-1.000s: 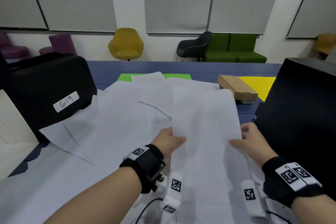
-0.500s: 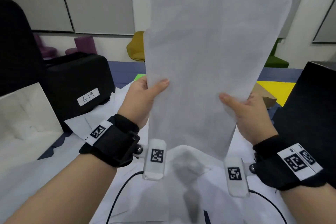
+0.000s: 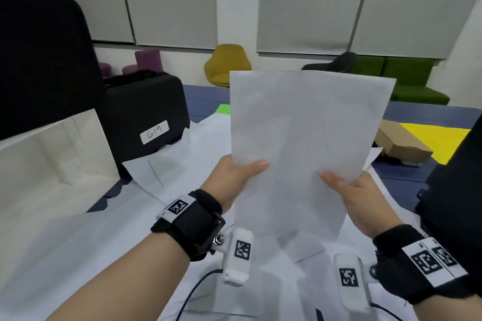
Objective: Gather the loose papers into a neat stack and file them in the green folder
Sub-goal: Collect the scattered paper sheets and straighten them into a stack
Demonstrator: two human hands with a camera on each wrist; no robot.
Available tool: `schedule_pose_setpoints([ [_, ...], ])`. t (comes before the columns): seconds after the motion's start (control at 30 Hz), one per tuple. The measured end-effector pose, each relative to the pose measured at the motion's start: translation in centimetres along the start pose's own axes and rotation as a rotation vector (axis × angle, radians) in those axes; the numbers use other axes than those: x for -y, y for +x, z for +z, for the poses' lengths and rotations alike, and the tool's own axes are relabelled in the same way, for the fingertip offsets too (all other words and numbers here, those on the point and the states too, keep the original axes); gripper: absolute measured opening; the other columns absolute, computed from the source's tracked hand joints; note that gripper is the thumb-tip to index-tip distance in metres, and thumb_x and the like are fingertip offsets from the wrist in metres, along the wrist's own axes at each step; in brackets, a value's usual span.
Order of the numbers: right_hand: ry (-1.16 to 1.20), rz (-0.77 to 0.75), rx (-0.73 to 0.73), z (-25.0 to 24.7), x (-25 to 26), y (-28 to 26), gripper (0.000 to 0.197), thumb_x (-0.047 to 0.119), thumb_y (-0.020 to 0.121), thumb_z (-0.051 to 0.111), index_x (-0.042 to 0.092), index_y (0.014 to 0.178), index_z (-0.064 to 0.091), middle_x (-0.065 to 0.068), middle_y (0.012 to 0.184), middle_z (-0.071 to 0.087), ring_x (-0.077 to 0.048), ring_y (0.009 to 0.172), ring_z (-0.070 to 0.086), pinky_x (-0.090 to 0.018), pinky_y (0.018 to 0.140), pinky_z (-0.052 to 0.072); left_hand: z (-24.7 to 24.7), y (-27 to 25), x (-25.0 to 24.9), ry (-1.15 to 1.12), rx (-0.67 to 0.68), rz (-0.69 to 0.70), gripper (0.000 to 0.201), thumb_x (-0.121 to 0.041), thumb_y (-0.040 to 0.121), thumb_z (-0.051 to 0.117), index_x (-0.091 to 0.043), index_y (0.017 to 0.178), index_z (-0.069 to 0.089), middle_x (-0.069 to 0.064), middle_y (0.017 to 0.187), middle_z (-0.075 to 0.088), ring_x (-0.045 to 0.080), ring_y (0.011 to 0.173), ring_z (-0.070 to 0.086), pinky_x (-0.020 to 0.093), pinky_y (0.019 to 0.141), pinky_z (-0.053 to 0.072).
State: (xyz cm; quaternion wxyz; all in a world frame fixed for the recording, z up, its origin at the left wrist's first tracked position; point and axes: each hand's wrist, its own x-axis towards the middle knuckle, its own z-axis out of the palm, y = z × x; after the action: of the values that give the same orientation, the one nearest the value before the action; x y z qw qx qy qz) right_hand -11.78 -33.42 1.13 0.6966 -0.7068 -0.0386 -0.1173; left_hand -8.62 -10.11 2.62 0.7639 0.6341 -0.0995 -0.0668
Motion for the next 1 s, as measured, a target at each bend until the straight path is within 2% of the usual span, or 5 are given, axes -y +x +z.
schedule_pose_setpoints([
  [0.3,-0.108,-0.024,-0.194,1.3,-1.6,1.8,0.022,0.014,0.095,0.057,0.006,0.114,0.065,0.005,0.095,0.069,0.009,0.069,0.065,-0.006,0.057,0.048,-7.6,1.4,-0.4,0.160,-0.096,-0.139,0.048,-0.064,0.083,0.047,-0.021,0.091,0.068,-0.005,0.097,0.071,0.015,0.093,0.063,0.034,0.085,0.044],
  [0.6,-0.107,-0.071,-0.286,0.8,-2.0,2.7,0.018,0.010,0.092,0.062,0.010,0.109,0.067,0.005,0.095,0.071,0.000,0.076,0.068,-0.006,0.057,0.049,-22.0,3.3,2.5,0.504,-0.629,-0.406,0.024,-0.023,0.089,0.068,-0.006,0.078,0.055,0.009,0.074,0.049,0.026,0.068,0.049,0.035,0.074,0.044],
  [0.7,-0.056,-0.067,-0.270,1.3,-2.0,2.9,0.023,0.022,0.085,0.068,0.015,0.107,0.068,0.008,0.091,0.073,0.003,0.075,0.069,-0.008,0.059,0.051,-22.9,4.2,3.2,0.291,-0.650,-0.450,0.033,-0.016,0.087,0.070,-0.010,0.068,0.044,0.006,0.066,0.038,0.020,0.054,0.037,0.030,0.059,0.039],
  [0.87,-0.067,-0.061,-0.289,2.0,-2.4,3.3,0.010,0.011,0.091,0.063,0.015,0.100,0.067,0.004,0.092,0.070,0.004,0.070,0.068,-0.009,0.058,0.052,-21.2,5.8,3.8,0.331,-0.601,-0.485,0.042,-0.035,0.079,0.077,-0.001,0.095,0.059,0.010,0.060,0.047,0.023,0.054,0.047,0.032,0.068,0.039],
  [1.0,-0.041,-0.092,-0.311,2.2,-1.6,3.2,0.021,0.027,0.082,0.070,0.014,0.099,0.068,0.008,0.084,0.072,0.006,0.072,0.068,-0.008,0.059,0.052,-19.5,6.4,2.9,0.694,-0.484,-0.553,0.058,-0.051,0.076,0.075,-0.006,0.110,0.060,0.016,0.103,0.068,0.032,0.094,0.065,0.034,0.082,0.049],
])
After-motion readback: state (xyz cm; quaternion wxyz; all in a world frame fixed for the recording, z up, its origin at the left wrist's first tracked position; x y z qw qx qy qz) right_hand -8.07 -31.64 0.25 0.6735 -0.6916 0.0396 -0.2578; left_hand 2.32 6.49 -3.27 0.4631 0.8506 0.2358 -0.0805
